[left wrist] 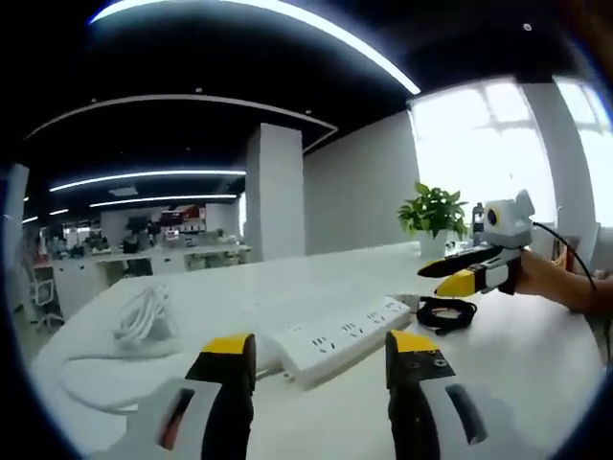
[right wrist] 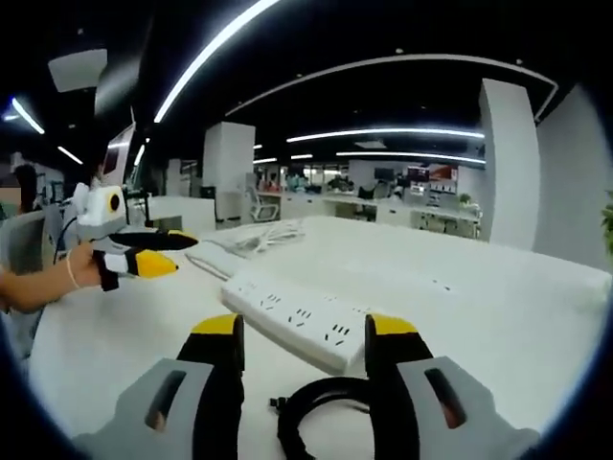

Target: Straighten the power strip on the desk, plug the charger into it

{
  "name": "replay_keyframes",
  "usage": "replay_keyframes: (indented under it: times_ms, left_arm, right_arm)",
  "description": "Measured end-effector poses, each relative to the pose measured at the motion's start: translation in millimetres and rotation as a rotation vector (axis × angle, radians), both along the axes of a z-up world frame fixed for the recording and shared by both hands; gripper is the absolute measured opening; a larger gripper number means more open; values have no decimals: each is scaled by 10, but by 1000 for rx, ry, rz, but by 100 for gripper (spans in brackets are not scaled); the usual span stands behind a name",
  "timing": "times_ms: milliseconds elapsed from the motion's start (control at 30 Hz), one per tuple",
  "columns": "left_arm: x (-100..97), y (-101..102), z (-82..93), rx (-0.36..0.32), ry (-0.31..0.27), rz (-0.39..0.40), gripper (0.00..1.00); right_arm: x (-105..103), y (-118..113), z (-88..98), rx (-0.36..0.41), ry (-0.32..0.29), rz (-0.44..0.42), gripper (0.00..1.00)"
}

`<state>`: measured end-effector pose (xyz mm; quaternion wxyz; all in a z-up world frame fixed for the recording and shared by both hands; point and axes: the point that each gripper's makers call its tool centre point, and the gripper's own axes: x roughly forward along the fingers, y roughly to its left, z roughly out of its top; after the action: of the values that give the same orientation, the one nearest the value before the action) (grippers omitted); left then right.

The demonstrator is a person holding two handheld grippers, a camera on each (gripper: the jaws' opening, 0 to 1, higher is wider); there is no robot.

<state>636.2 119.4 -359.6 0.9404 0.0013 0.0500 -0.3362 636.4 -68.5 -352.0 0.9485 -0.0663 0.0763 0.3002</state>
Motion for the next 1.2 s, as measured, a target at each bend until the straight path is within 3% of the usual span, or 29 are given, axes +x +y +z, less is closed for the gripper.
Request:
replay_keyframes:
  times_ms: [267, 1000, 1200]
  left_arm:
    - [-97, -65, 42, 13, -15, -30, 57]
    - [-179, -50, -99, 65, -10, -33, 57]
    - [-247, -104, -173, 86, -2, -51, 57]
  right_arm:
    - [-95, -15, -22, -15, 3, 20, 51]
    - [-124, -238, -70, -63, 15, 7, 56]
    - [-175, -216, -168, -75, 81, 59, 57]
